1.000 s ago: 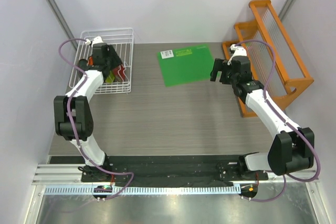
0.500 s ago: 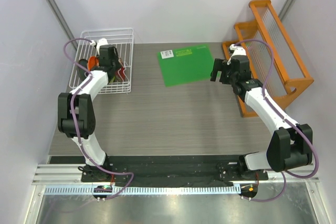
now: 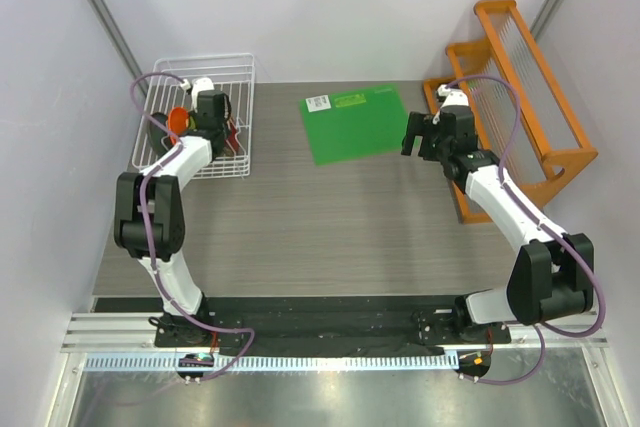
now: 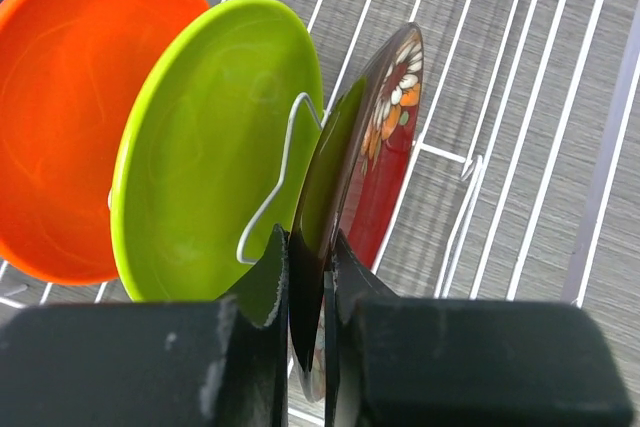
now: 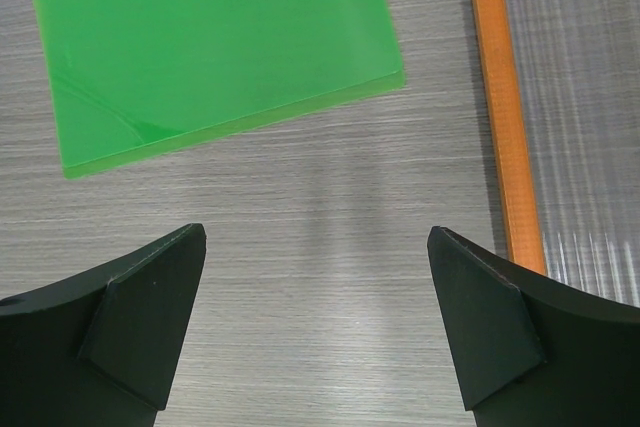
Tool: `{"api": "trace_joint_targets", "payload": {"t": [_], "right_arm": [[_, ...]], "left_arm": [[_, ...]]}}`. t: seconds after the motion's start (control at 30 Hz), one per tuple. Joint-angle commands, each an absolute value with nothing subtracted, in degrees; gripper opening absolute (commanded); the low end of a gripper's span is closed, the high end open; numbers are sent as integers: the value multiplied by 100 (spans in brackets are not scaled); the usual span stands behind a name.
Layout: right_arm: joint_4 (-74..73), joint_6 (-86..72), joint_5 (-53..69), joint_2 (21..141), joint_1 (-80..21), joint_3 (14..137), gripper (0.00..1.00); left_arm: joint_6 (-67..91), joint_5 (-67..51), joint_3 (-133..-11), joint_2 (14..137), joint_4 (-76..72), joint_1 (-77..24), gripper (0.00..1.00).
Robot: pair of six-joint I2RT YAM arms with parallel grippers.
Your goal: Unload the plates from the dish rack
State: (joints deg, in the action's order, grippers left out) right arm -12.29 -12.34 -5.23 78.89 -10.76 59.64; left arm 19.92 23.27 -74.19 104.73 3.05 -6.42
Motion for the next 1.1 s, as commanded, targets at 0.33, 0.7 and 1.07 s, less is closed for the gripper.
{"api": "trace_joint_targets", "payload": {"t": [0.33, 0.7, 1.07], "right_arm": [[-1283, -1204, -562, 7963, -1055, 6196, 99], [-1301, -1239, -483, 7910, -1046, 6205, 98], [-1090, -1722, 825, 7866, -1046, 6284, 98]], "left_arm": [[677, 4631, -7708, 9774, 61, -1643, 0], [650, 4503, -7919, 8887, 649, -1705, 0], [2819, 223, -7709, 8033, 1302, -1696, 0]]}}
